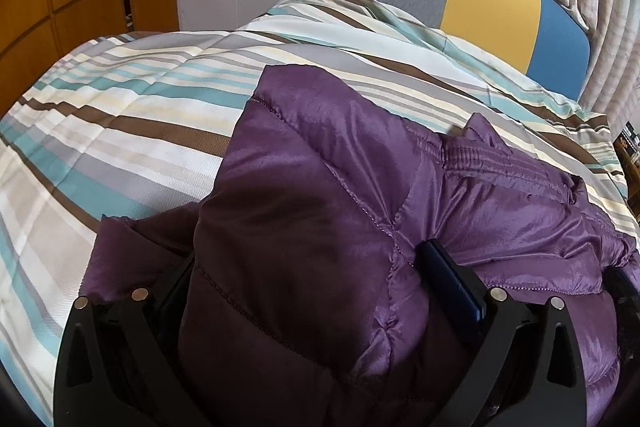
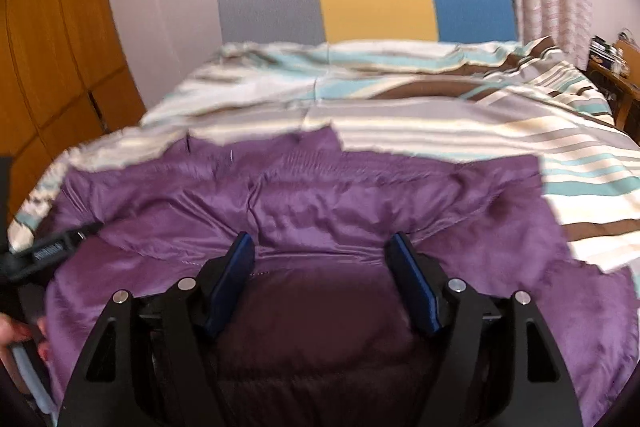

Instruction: Fold large clothes

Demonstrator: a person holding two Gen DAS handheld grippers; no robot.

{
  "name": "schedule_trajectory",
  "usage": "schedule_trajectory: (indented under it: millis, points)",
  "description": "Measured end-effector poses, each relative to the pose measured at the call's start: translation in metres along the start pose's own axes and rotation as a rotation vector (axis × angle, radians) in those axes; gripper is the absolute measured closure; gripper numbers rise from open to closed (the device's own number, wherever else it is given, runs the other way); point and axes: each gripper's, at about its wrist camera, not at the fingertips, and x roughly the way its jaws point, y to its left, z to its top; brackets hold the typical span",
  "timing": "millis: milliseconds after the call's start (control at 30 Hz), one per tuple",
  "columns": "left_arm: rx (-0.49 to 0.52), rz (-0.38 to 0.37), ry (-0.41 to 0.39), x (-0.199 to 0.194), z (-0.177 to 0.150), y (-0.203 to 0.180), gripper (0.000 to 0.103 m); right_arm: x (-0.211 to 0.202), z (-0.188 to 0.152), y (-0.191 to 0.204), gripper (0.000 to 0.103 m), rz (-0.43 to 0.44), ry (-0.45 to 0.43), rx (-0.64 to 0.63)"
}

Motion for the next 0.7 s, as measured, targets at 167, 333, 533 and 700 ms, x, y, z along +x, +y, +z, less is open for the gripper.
schedule_trajectory:
  millis: [167, 333, 533, 700]
  points:
    - [-0.002, -0.003, -0.003, -0.001, -0.001, 0.001, 0.003, -0.027, 0.008, -0.037, 0.028, -0.064, -0.022, 0.097]
    - [-0.004, -0.008, -0.006, -0.002, -0.002, 0.002, 0.003, -0.024, 0.001, -0.098, 0.029, -0.190, 0.041, 0.252]
    - [-0.005, -0.008, -0.007, -0.002, -0.002, 0.001, 0.003, -0.012, -0.005, -0.100, 0.024, -0.188, 0.077, 0.265]
    - [-0.019, 0.017, -0.014, -0.014, -0.007, 0.002, 0.003, -0.010, -0.005, -0.102, 0.023, -0.176, 0.078, 0.275]
